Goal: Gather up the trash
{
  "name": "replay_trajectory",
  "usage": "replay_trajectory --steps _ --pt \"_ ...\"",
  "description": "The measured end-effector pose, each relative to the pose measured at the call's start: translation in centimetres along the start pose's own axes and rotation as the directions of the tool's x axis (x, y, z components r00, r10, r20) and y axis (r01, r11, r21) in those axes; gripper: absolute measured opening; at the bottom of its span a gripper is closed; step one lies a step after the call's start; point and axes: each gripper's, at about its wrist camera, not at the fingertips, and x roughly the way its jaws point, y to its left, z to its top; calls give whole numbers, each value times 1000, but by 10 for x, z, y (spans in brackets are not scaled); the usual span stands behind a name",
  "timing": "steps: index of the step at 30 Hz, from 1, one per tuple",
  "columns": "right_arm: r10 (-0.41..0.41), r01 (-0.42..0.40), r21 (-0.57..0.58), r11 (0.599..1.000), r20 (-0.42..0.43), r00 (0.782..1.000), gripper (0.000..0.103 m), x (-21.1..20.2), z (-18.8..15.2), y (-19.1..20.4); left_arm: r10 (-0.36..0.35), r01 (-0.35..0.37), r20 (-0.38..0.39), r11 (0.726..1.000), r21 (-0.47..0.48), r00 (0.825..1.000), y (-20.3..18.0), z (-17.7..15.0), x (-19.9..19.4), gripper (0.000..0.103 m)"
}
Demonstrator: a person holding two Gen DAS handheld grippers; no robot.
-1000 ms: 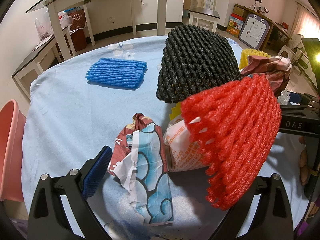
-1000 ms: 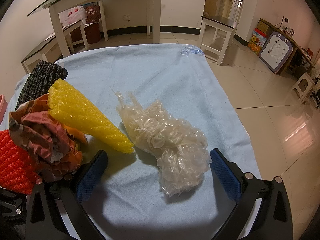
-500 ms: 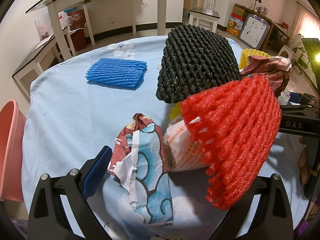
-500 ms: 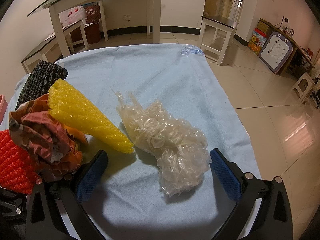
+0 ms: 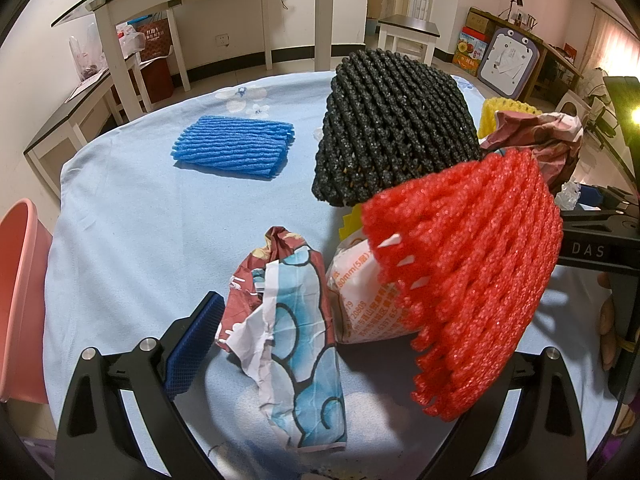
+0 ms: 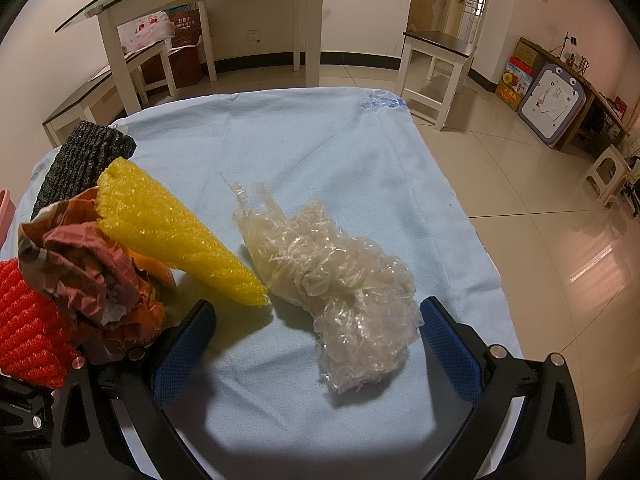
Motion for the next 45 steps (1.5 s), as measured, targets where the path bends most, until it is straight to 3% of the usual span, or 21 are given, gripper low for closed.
replay_trajectory --steps 37,40,41,45 --pt "-22 22 23 999 -3 1000 100 -2 -1 2 9 -9 -7 1000 -15 1000 4 -1 0 97" --pt "-5 4 -10 1000 -31 999 98 -5 1 1 17 -19 -35 998 -54 999 10 -2 -6 96" --pt "6 -7 -22 1000 -30 1000 93 -10 -1 -1 9 -11 -29 998 -63 1000 12 -4 -11 94" --pt "26 -25 -89 996 16 1000 93 -32 -6 -1 16 -15 9 996 -86 1000 22 -9 -34 93"
